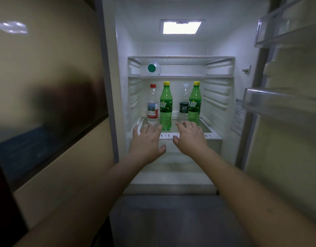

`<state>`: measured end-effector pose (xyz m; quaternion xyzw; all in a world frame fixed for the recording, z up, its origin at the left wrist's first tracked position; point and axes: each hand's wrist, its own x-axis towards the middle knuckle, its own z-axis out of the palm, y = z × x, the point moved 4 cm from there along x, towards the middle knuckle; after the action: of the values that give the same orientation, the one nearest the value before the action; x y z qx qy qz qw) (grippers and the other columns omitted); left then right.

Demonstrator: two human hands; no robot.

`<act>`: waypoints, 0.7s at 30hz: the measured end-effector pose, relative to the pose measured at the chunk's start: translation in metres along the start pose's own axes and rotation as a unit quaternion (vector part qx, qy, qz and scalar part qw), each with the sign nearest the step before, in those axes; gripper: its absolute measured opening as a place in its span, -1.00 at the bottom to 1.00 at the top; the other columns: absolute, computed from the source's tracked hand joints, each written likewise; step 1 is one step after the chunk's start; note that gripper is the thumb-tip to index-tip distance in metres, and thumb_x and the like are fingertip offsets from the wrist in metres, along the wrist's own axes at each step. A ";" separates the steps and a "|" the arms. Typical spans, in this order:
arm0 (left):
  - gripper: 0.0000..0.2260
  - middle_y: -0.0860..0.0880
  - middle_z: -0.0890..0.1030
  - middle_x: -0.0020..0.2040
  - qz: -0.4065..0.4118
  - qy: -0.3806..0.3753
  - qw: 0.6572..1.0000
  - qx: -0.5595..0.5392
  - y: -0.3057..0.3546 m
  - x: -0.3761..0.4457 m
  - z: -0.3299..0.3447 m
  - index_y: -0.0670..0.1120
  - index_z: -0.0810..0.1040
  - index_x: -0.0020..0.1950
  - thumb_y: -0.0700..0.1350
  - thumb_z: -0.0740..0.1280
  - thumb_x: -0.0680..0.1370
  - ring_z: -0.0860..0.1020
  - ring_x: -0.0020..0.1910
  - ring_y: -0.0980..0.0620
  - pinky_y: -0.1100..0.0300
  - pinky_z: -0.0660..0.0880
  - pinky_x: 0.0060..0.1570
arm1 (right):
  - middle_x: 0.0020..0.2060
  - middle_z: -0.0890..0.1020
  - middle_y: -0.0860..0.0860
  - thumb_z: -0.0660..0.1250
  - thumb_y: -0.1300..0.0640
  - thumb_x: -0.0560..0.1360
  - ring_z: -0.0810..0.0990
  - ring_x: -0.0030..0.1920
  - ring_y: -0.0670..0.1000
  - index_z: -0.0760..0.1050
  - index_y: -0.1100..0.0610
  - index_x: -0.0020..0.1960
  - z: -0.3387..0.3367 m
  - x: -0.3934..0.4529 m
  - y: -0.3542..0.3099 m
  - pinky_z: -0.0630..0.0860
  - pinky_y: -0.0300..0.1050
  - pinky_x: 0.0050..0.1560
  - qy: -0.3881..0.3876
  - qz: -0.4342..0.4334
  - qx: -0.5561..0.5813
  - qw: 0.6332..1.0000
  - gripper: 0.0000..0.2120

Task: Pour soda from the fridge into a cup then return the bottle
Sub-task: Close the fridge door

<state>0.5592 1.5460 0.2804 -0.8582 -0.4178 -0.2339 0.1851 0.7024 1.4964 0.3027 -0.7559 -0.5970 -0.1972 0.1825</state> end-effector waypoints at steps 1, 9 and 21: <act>-0.34 -0.07 0.27 0.51 0.006 -0.001 1.000 -0.004 0.001 -0.009 -0.004 -0.03 0.09 0.57 0.24 0.14 0.56 0.18 0.50 -0.08 -0.18 0.04 0.45 | 0.36 0.37 0.09 0.17 -0.08 0.55 0.29 0.36 0.12 0.24 0.07 0.45 -0.004 -0.008 -0.001 0.24 0.03 0.31 0.004 0.001 -0.003 1.000 -0.49; -0.32 -0.12 0.29 0.52 0.070 0.041 0.996 -0.047 0.017 -0.090 -0.039 -0.12 0.13 0.58 0.21 0.15 0.56 0.22 0.50 -0.12 -0.06 0.17 0.45 | 0.31 0.41 0.09 0.18 -0.08 0.54 0.34 0.30 0.11 0.27 0.07 0.42 -0.027 -0.092 -0.028 0.27 0.00 0.25 0.005 0.019 -0.002 1.000 -0.51; -0.39 -0.16 0.47 0.38 0.150 0.051 0.980 -0.122 0.100 -0.178 -0.091 -0.16 0.37 0.47 0.16 0.08 0.53 0.45 0.34 -0.19 -0.07 0.42 0.24 | 0.24 0.47 0.09 0.26 -0.05 0.49 0.40 0.25 0.14 0.38 0.09 0.36 -0.092 -0.245 0.009 0.30 0.01 0.20 0.030 0.068 -0.046 0.996 -0.53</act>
<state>0.5211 1.3290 0.2439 -0.9143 -0.2423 -0.2958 0.1332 0.6525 1.2441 0.2549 -0.7957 -0.5291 -0.2345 0.1789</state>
